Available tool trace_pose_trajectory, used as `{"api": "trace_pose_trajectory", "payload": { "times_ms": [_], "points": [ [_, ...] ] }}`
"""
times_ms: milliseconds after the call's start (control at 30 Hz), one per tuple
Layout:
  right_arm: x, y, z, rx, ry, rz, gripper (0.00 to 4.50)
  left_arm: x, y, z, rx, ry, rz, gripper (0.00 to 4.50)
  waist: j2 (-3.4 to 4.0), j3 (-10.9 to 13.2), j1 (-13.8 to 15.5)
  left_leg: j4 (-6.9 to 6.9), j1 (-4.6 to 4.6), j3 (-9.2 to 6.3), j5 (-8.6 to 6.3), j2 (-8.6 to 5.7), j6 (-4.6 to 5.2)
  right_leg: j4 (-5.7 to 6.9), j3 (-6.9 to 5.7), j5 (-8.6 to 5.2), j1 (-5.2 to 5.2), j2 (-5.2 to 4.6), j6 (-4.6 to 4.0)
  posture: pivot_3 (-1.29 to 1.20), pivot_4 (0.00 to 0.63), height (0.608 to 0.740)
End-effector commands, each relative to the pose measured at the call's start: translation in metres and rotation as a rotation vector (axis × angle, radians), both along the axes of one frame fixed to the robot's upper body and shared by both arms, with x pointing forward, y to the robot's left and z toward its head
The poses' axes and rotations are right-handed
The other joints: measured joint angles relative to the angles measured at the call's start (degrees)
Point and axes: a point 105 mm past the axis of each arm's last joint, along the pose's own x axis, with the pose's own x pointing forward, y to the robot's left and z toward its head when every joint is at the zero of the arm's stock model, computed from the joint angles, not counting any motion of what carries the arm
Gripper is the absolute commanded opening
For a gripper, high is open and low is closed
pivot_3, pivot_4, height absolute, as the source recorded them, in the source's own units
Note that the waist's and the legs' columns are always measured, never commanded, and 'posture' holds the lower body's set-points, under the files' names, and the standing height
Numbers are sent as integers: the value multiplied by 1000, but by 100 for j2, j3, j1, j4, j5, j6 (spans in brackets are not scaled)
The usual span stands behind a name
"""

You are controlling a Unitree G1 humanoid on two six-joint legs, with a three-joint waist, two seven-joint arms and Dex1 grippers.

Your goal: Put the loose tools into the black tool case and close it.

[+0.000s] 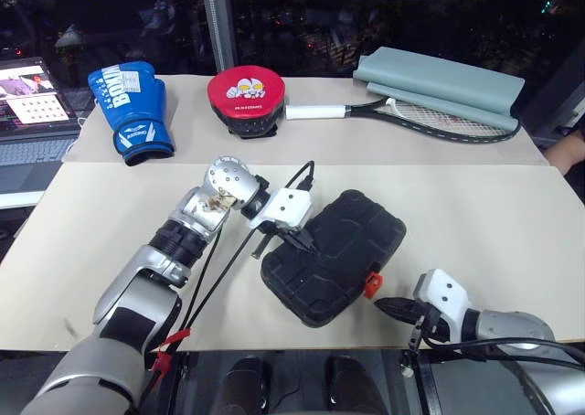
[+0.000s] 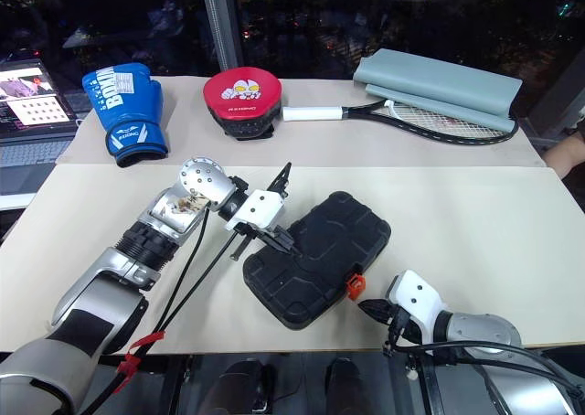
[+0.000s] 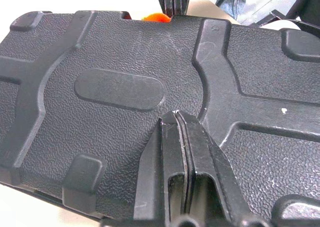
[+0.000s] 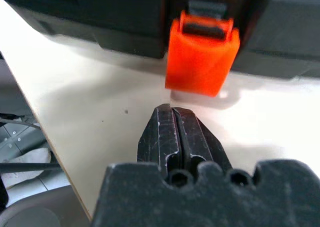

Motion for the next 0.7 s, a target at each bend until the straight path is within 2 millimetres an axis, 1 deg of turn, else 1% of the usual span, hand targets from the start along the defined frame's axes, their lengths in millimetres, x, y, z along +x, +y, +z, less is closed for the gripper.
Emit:
{"api": "trace_pose_trajectory", "payload": {
  "times_ms": [33, 300, 367, 500, 633, 700],
  "points": [
    [9, 7, 12, 5, -56, 24, 0, -3, 2, -8, 44, 15, -6, 59, 1, -1, 8, 0, 0, 0, 0, 0, 0, 1, 0, 0, 0, 0, 0, 0, 150, 736],
    [20, 13, 28, 20, -89, 52, 0, -4, -2, -9, 37, 21, -9, 59, 1, 0, -37, 2, -1, 1, 1, 0, 0, 5, 1, 2, -3, 1, -2, 0, 150, 736],
    [20, 13, 30, 24, -93, 53, 0, -4, -2, -10, 36, 22, -8, 59, 1, 0, -42, 2, 0, 0, 1, 1, 0, 8, 2, 2, -5, 1, -3, 0, 150, 736],
    [12, 14, 41, 14, -109, 80, 0, -4, -5, -16, 39, 25, -8, 59, 1, 0, -44, 2, -1, 1, 1, 0, 0, 9, 4, 2, -6, 2, -3, 0, 150, 736],
    [15, 14, 71, 31, -164, 91, 0, -8, -9, -24, 46, 27, -26, 59, 1, 0, -58, 2, -1, 1, 1, 1, 0, 9, 5, 2, -5, 2, -3, 0, 150, 736],
    [16, 15, 78, 42, -168, 91, 0, -8, -9, -25, 45, 28, -28, 59, 1, -1, -107, 2, 0, 1, 1, 4, 0, 10, 6, 4, -6, 4, -6, 0, 150, 736]
  ]
}}
